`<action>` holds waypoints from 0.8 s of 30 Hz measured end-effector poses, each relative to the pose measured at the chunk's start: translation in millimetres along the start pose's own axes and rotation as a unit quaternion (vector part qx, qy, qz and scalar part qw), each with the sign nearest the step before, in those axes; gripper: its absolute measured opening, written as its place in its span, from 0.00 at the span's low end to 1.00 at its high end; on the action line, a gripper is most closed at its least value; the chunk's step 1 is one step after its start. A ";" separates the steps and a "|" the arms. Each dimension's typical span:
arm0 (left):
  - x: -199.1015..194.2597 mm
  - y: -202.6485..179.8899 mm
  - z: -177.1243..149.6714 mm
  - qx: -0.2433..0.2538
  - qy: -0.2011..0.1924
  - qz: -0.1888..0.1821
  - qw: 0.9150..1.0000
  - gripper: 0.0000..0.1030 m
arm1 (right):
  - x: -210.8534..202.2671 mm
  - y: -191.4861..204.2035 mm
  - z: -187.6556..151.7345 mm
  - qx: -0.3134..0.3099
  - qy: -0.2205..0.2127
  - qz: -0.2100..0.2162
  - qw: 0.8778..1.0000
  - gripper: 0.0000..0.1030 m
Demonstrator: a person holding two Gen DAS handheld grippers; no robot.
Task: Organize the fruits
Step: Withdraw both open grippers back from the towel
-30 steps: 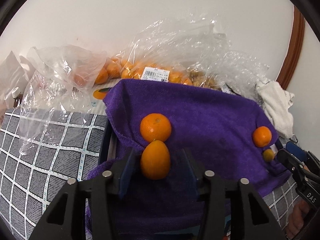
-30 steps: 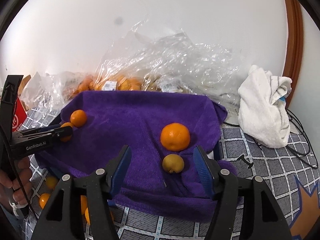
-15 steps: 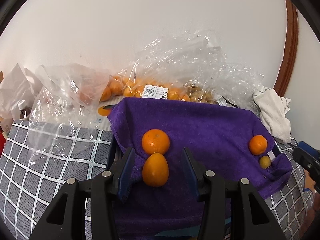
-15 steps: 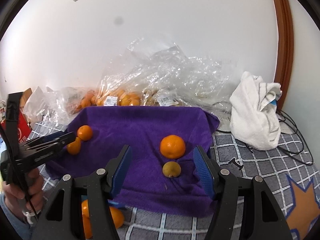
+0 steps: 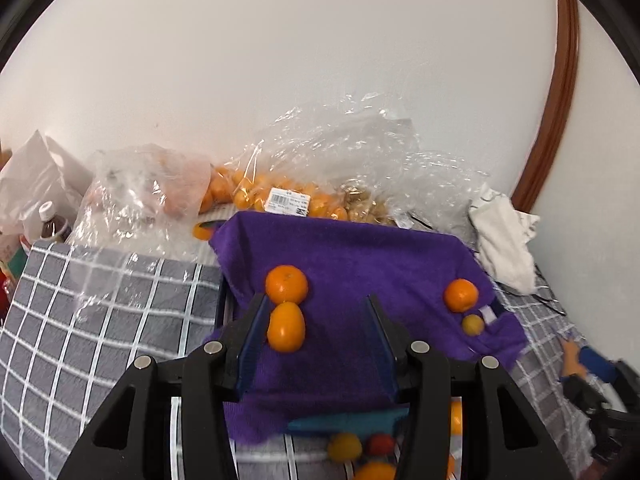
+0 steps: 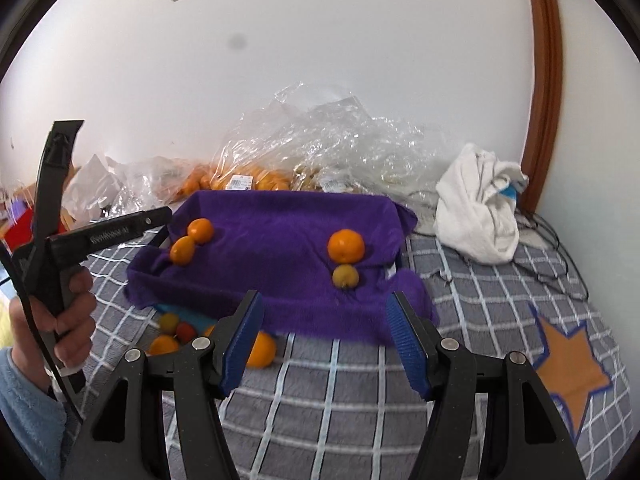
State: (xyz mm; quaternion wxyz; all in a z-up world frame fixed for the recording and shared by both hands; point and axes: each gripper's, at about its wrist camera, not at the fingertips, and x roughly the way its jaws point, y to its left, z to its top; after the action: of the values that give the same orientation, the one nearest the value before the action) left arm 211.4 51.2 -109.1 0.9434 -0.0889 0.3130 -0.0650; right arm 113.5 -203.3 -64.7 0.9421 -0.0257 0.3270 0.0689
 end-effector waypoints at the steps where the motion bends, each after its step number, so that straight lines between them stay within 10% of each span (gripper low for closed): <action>1: -5.2 0.8 -2.0 0.004 0.004 -0.001 1.000 0.44 | -0.2 -0.3 -2.4 0.004 0.002 -0.001 1.000 0.62; 24: -27.6 43.3 -76.9 0.031 0.054 0.010 0.998 0.44 | 25.4 15.4 -47.9 0.032 0.058 0.017 0.998 0.62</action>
State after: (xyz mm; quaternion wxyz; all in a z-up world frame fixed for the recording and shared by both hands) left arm 146.1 88.6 -162.8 0.9279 -0.0526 0.3623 -0.0705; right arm 101.6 -189.7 -118.2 0.9206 0.0064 0.3838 0.0723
